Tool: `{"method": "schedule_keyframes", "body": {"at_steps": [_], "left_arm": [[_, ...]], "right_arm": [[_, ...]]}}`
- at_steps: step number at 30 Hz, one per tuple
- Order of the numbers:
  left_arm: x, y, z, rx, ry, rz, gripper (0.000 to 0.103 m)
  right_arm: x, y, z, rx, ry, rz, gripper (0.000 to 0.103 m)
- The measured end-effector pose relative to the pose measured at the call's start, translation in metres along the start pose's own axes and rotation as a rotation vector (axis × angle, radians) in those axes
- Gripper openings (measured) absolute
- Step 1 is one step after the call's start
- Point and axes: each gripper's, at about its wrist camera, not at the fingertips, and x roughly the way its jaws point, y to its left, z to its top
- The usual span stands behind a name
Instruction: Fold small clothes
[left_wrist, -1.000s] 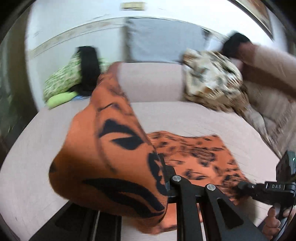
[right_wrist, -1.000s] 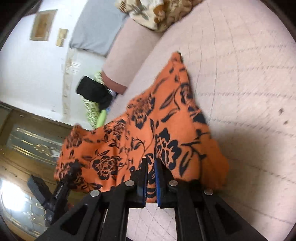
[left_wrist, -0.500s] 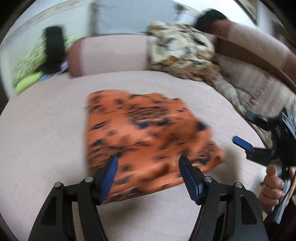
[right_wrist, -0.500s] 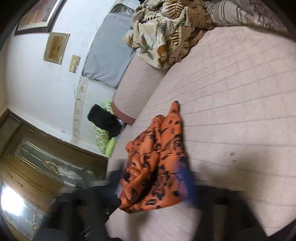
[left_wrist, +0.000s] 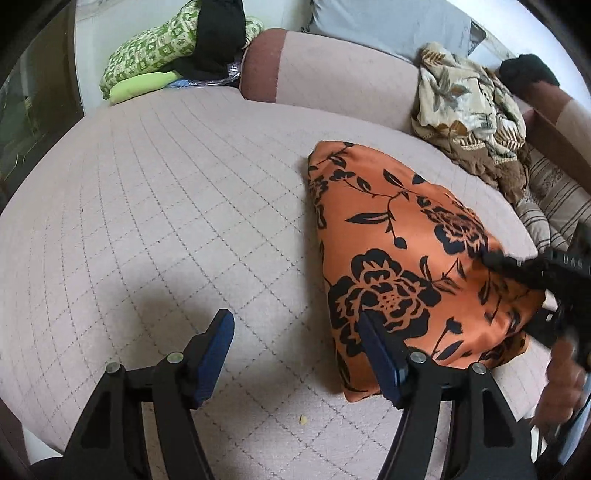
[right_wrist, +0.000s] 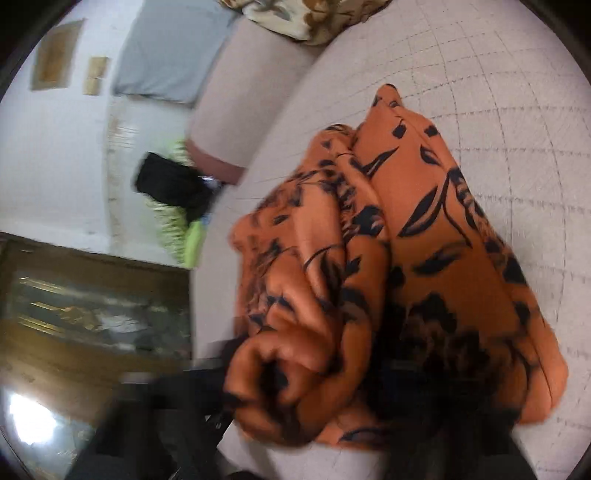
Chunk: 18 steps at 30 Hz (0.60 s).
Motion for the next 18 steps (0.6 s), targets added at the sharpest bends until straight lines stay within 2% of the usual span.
{"method": "schedule_keyframes", "body": {"at_steps": [1,3,5,8,10,13,15,16,18], "left_arm": [[0.0,-0.001,0.002,-0.004,-0.003,-0.005,0.071],[0.0,-0.009,0.008,-0.008,-0.011,-0.015,0.071],[0.001,-0.013,0.012,-0.004,-0.015,-0.012,0.071],[0.014,-0.029,0.013,0.033,0.014,0.0,0.071],[0.025,-0.039,0.006,0.058,0.022,0.037,0.071],[0.033,-0.039,-0.001,0.06,0.004,0.045,0.073],[0.032,-0.034,0.0,0.065,0.016,0.051,0.074],[0.033,-0.033,0.0,0.078,0.033,0.064,0.074],[0.036,-0.029,0.002,0.088,0.068,0.079,0.074]], "right_arm": [[-0.004,0.007,0.003,-0.034,-0.022,-0.015,0.024],[-0.027,0.036,0.005,-0.18,-0.115,-0.065,0.022],[-0.05,0.049,0.003,-0.253,-0.193,-0.077,0.021],[-0.078,0.043,0.001,-0.268,-0.266,-0.067,0.021],[-0.073,0.019,0.002,-0.225,-0.199,-0.06,0.022],[-0.039,-0.051,0.004,0.006,0.014,-0.138,0.031],[-0.045,-0.073,0.003,0.104,0.001,-0.029,0.037],[-0.054,-0.076,0.004,0.125,-0.019,-0.008,0.045],[-0.076,-0.07,0.011,0.098,-0.104,-0.036,0.052]]}}
